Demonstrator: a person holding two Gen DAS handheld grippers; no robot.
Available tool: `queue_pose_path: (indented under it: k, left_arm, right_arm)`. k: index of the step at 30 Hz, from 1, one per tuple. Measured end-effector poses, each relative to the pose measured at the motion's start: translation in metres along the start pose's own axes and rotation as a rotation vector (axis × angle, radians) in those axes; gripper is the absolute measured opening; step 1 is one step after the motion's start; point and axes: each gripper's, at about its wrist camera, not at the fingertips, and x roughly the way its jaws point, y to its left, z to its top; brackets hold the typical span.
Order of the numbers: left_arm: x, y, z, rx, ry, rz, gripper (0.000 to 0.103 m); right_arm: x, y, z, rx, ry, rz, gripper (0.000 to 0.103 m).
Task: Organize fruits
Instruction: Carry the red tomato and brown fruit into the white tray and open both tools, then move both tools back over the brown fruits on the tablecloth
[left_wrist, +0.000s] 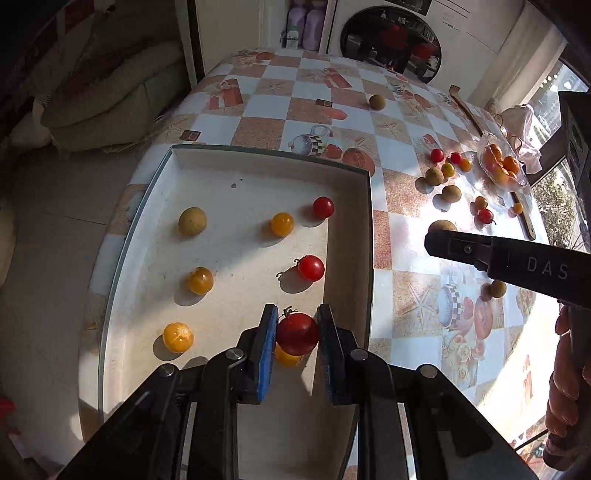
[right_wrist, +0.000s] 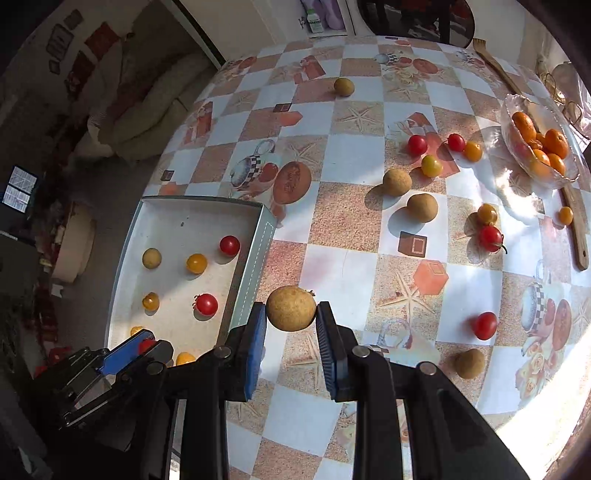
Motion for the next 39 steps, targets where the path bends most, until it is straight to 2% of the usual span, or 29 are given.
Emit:
queue_pose_path:
  k: [6,13,24,26,27,29,30,31,33,35,37,39]
  left_arm:
    - [0.009,0.037,-0.026,-0.065,0.042,0.040,0.023]
    - [0.023,0.059,-0.044,-0.119,0.071,0.055,0.023]
    - [0.031,0.063,-0.052,-0.108,0.069,0.053,0.023]
    - [0.031,0.064,-0.053,-0.111,0.069,0.049,0.024]
    - [0.031,0.064,-0.053,-0.110,0.069,0.046,0.026]
    - [0.030,0.064,-0.053,-0.112,0.066,0.033,0.041]
    - [0.028,0.065,-0.054,-0.111,0.056,0.048,0.066]
    - [0.025,0.065,-0.054,-0.110,0.035,0.057,0.073]
    - [0.022,0.066,-0.054,-0.101,0.028,0.054,0.073]
    - [0.023,0.067,-0.053,-0.097,0.042,0.060,0.073]
    - [0.025,0.067,-0.052,-0.089,0.054,0.061,0.073]
    - [0.024,0.065,-0.049,-0.080,0.062,0.065,0.073]
  right_arm:
    - [0.027,0.055,0.001,-0.102,0.069,0.051,0.030]
    - [0.059,0.102,-0.003,-0.195,0.150,0.067,0.030]
    - [0.106,0.127,-0.004,-0.260,0.254,0.011,0.031]
    - [0.107,0.130,-0.003,-0.276,0.246,-0.001,0.031]
    - [0.108,0.131,-0.003,-0.284,0.250,-0.007,0.031]
    - [0.109,0.133,-0.002,-0.283,0.252,-0.002,0.034]
    - [0.110,0.134,-0.001,-0.279,0.254,0.005,0.037]
    - [0.110,0.134,0.000,-0.277,0.255,0.012,0.040]
    - [0.110,0.136,0.002,-0.286,0.251,0.013,0.050]
    - [0.107,0.138,0.003,-0.291,0.239,0.020,0.053]
    - [0.101,0.136,0.006,-0.276,0.231,0.040,0.061]
    - [0.094,0.133,0.010,-0.250,0.213,0.062,0.074]
